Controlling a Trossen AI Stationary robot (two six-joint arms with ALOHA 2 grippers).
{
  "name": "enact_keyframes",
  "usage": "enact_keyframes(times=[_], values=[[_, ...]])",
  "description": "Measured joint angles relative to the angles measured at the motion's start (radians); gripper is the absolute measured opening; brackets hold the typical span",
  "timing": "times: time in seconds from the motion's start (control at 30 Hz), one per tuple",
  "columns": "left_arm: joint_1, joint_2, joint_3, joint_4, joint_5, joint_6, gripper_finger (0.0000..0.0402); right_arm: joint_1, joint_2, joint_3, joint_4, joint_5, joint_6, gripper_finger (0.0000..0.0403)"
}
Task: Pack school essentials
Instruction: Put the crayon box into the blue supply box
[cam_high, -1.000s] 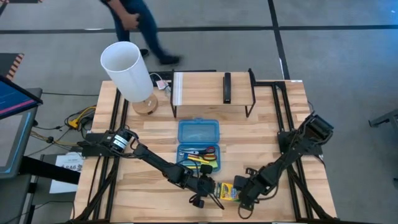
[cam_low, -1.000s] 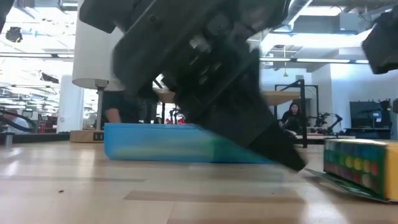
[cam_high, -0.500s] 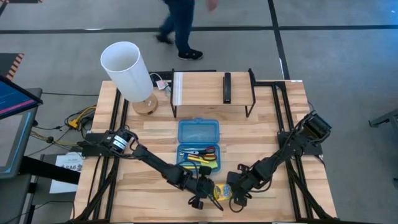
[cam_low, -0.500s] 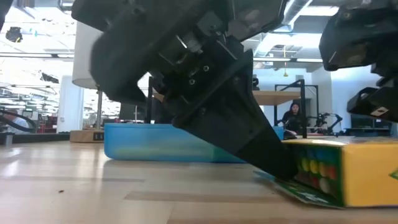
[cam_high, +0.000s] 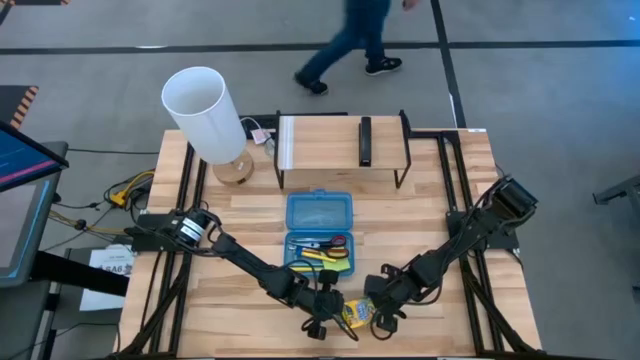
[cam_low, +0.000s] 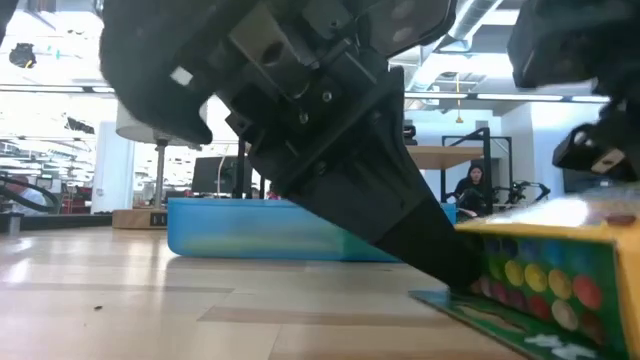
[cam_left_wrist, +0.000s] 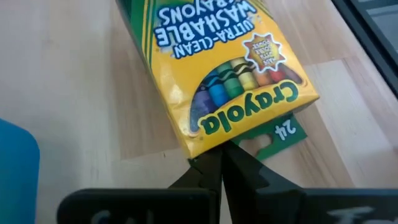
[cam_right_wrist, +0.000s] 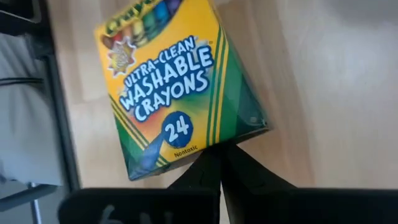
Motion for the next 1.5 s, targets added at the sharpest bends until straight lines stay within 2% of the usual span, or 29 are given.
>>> enact_keyframes(times=[0.6,0.77,1.0,1.5], values=[[-0.001,-0.136,0.002,-0.080,-0.014,0.011,0.0001,-0.051,-0.048,0.000,-0.002,0.009,-0.008,0.0026],[-0.001,-0.160,0.005,-0.145,-0.054,0.016,0.0002,-0.091,-0.048,0.009,-0.009,0.018,-0.053,0.0026],[-0.002,-0.162,0.005,-0.232,-0.061,0.017,0.0002,-0.165,-0.048,0.078,-0.041,0.032,-0.151,0.0026],[0.003,-0.252,0.003,-0.517,-0.287,-0.032,0.0002,-0.320,-0.052,0.148,-0.079,0.016,-0.281,0.0026]])
